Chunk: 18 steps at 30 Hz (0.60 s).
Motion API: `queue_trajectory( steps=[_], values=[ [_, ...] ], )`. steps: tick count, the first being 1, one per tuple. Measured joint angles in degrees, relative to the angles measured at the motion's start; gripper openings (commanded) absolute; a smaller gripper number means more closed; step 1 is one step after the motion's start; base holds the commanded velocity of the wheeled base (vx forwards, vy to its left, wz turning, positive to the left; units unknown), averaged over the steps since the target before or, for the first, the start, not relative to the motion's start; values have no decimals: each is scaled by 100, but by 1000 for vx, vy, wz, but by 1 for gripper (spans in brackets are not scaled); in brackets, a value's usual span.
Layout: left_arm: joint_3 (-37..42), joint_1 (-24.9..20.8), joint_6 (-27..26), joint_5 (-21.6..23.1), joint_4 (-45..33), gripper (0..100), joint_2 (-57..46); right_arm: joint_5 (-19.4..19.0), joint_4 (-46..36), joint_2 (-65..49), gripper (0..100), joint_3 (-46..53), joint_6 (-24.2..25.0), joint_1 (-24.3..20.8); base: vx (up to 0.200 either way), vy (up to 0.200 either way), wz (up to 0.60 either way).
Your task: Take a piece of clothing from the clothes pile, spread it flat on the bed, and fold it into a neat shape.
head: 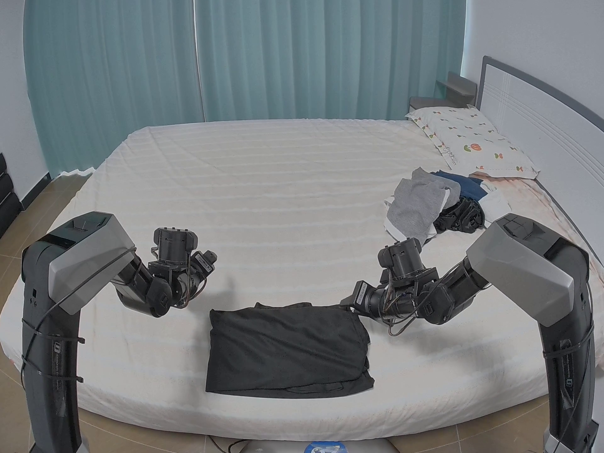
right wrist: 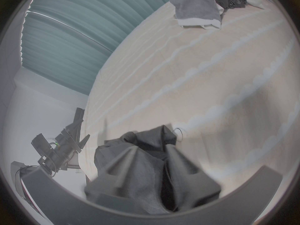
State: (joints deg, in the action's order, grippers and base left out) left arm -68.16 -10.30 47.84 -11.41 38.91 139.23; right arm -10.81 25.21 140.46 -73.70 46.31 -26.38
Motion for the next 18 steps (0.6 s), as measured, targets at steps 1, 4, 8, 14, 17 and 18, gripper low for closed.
queue_trajectory(
  steps=[1,4,8,14,17,18],
  values=[
    [-4,0,-2,2,0,100,5,-5,-44,0,0,13,-11,-7,0,0,0],
    [-15,0,-10,-5,-2,100,27,-11,-195,2,0,17,-30,-27,0,0,0],
    [-30,5,-16,-7,0,100,44,-11,-195,2,0,-13,-26,-46,0,0,0],
    [-33,-4,-24,-7,-2,100,88,37,-94,0,0,-35,40,1,0,0,0],
    [-30,-22,-32,-9,-5,100,107,66,-9,-11,0,-30,35,39,0,0,0],
    [-23,-33,-32,-9,-10,100,115,102,0,-16,0,-27,35,50,0,0,0]
  ],
)
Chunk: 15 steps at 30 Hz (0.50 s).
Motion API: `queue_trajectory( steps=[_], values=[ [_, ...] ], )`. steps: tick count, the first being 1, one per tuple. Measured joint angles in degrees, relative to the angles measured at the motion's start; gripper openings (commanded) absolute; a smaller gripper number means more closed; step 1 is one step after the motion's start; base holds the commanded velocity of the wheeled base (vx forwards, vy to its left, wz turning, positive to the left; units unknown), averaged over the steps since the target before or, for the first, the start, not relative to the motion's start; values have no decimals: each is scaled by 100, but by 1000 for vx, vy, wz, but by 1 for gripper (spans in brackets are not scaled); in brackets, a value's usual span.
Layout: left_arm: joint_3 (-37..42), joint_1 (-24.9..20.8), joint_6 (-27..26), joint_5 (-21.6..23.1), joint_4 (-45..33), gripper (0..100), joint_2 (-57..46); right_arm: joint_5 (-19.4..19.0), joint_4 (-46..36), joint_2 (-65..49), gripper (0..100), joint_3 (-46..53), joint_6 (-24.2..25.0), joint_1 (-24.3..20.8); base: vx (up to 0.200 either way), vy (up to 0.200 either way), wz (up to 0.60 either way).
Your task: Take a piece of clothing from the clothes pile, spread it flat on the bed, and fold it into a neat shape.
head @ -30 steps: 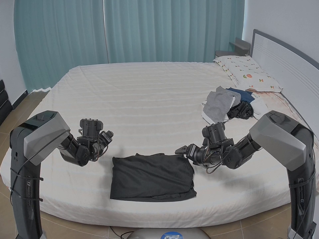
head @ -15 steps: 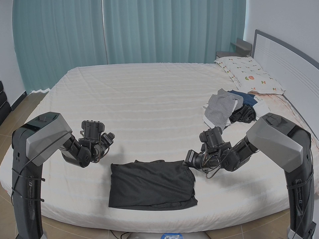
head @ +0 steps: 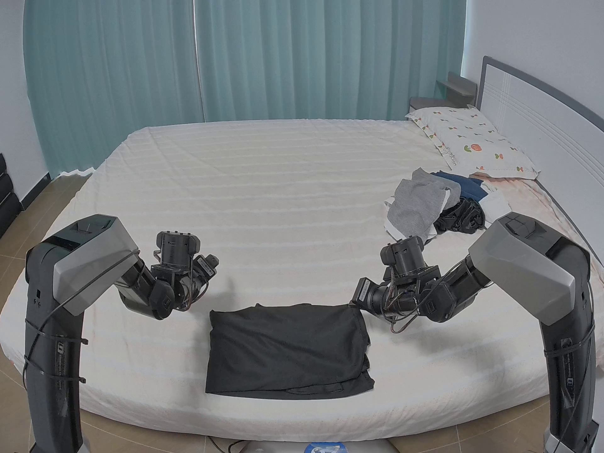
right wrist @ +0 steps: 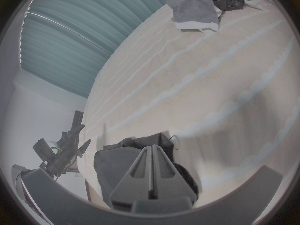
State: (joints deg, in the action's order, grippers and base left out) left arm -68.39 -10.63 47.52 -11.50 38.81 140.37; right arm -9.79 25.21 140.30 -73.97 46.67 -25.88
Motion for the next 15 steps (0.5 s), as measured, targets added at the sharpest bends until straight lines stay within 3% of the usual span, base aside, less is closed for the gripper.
queue_trajectory(
  steps=[6,15],
  values=[
    [-7,-22,-22,0,-228,100,34,464,156,13,0,5,-27,45,0,0,0],
    [-66,-44,-23,0,-301,100,65,577,558,72,0,74,-49,83,0,0,0]
  ],
)
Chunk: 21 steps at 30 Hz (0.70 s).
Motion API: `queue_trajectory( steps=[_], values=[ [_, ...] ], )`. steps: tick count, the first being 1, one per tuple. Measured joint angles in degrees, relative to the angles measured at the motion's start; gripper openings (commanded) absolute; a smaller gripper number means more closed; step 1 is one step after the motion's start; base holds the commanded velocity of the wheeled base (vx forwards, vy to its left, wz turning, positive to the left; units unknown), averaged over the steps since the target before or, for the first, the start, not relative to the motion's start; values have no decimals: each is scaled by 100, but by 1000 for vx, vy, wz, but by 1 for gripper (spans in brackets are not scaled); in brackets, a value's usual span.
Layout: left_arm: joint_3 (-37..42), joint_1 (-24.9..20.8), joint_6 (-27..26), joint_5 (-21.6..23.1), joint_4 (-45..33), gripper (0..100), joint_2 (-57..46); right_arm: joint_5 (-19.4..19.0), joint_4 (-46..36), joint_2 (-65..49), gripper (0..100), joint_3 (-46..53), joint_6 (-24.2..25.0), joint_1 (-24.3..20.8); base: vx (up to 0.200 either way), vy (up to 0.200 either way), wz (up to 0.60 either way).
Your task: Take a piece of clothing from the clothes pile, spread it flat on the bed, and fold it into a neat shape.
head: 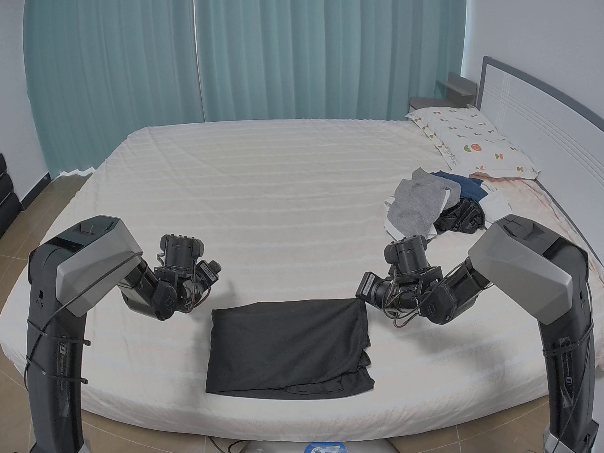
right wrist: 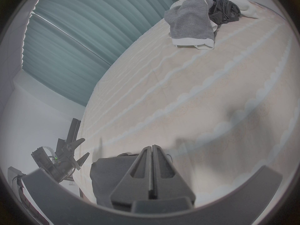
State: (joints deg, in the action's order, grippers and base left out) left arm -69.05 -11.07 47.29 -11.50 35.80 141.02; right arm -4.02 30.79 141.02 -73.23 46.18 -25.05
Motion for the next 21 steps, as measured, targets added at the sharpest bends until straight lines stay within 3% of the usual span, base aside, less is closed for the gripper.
queue_trajectory(
  steps=[19,20,21],
  values=[
    [85,-179,4,-16,-6,100,-4,226,-55,241,0,20,-373,30,0,0,0],
    [91,-188,6,-16,-6,100,-4,230,-57,258,100,29,-433,22,0,0,0],
    [94,-194,6,-16,-6,100,-6,233,-55,278,100,51,-502,13,0,0,0]
  ],
)
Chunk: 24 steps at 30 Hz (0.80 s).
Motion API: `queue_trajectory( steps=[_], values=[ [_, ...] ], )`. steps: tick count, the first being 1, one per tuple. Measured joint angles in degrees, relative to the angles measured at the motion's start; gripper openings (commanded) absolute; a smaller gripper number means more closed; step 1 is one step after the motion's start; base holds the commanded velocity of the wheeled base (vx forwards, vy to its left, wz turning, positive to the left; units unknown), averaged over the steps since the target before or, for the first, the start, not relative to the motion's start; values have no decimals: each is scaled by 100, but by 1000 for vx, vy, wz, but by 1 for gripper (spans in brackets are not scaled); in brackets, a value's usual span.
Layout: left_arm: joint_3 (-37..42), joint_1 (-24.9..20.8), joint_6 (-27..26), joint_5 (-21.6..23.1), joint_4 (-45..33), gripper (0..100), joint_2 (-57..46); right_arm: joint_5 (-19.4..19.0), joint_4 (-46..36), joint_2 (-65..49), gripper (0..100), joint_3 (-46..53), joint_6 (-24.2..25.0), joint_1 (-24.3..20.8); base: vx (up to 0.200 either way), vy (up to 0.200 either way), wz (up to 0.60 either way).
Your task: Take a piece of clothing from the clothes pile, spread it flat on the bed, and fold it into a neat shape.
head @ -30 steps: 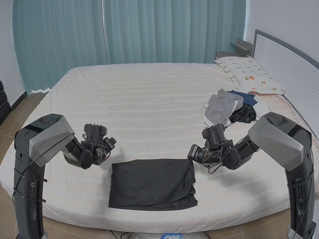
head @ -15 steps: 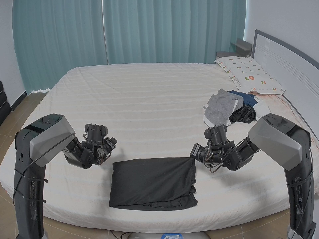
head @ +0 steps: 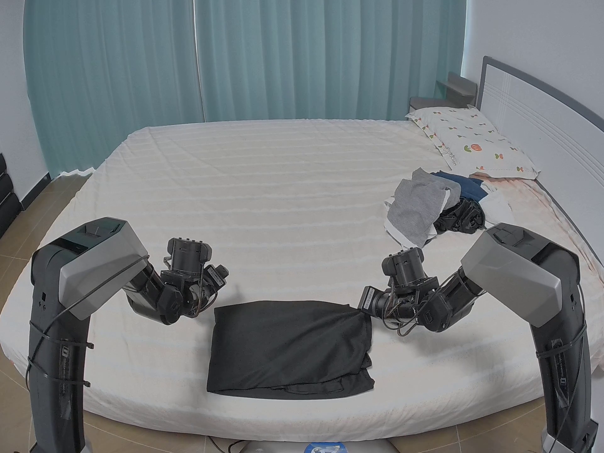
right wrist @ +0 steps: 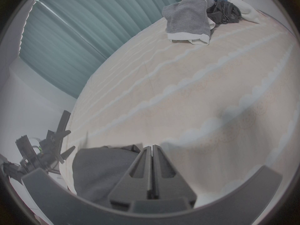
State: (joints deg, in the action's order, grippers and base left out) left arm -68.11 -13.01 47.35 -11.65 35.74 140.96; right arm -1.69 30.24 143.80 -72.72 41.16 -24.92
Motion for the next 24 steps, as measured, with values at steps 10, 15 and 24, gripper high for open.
queue_trajectory(
  steps=[10,15,24],
  values=[
    [6,-9,-9,0,0,100,0,243,356,-110,100,113,-223,1,0,0,0],
    [-2,-2,-6,0,0,100,2,265,706,-552,100,371,-286,-62,0,0,0],
    [-16,39,-5,2,0,100,2,-41,1161,-1034,100,1118,26,-694,0,0,0]
  ],
)
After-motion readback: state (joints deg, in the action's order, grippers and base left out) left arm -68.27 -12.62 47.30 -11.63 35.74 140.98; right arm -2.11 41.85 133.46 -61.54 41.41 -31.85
